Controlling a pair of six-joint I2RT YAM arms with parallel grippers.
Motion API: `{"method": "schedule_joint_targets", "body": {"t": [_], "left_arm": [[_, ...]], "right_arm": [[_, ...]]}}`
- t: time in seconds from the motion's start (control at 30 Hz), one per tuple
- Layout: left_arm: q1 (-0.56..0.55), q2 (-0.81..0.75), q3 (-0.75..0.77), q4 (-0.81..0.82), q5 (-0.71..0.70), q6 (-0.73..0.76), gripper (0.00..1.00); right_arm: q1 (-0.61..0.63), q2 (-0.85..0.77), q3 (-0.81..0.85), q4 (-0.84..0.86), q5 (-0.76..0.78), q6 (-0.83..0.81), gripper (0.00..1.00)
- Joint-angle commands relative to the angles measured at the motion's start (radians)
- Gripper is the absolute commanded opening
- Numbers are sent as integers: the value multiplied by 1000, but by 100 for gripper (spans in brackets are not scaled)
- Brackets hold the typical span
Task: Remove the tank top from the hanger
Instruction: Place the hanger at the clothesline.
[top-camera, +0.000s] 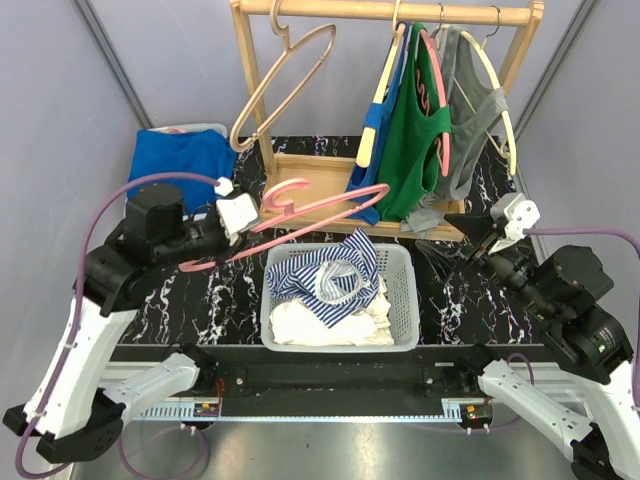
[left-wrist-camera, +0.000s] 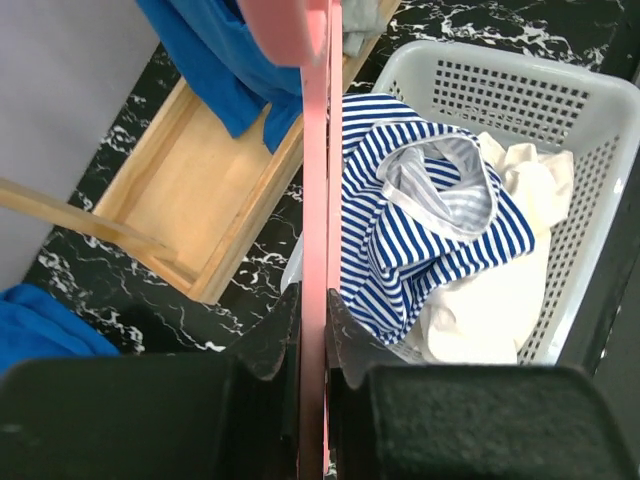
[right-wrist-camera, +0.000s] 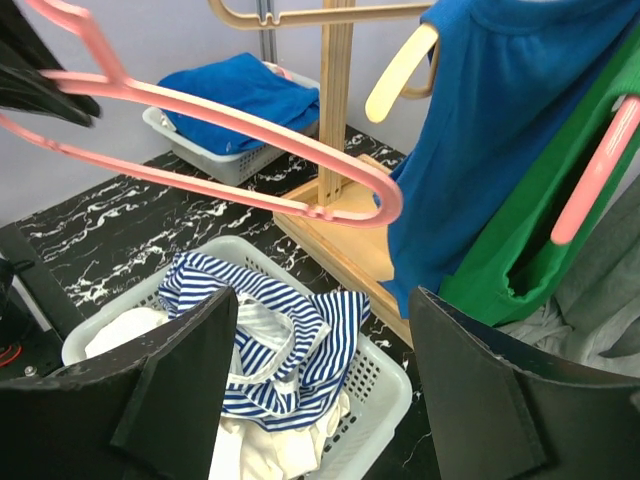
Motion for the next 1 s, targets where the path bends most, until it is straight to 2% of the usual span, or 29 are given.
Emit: {"method": "schedule_joint_targets", "body": {"t": [0.0, 0.17, 0.23, 0.33, 0.57, 0.67, 0.7, 0.73, 0.8, 0.93, 0.97], "left_arm": [[2, -44, 82, 31, 61, 123, 0], [2, -67, 154, 169, 80, 5, 0], [2, -73, 174, 269, 48, -96, 0], [2, -72, 183, 373, -78, -193, 0], [2, 20, 203, 412, -342, -265, 0], [2, 131, 278, 357, -402, -257, 0], [2, 173, 315, 289, -422, -263, 0], [2, 265, 365, 248, -430, -262, 0], [2, 400, 509, 144, -459, -254, 0], [2, 603, 742, 36, -445, -242, 0], [4, 652, 887, -37, -444, -247, 0]], "right_arm": [[-2, 9, -21, 42, 17, 2, 77], [-3, 15, -43, 42, 11, 4, 76], [-3, 17, -49, 41, 8, 5, 76], [-3, 17, -49, 39, 2, 13, 76], [-3, 26, -39, 34, 2, 25, 75], [-3, 26, -36, 33, 2, 36, 74], [-2, 26, -33, 31, 3, 38, 74], [-3, 26, -30, 30, 5, 41, 74], [-2, 26, -20, 24, 8, 44, 74], [-2, 23, -10, 14, 14, 51, 73], [-3, 21, -9, 11, 14, 53, 73]]}}
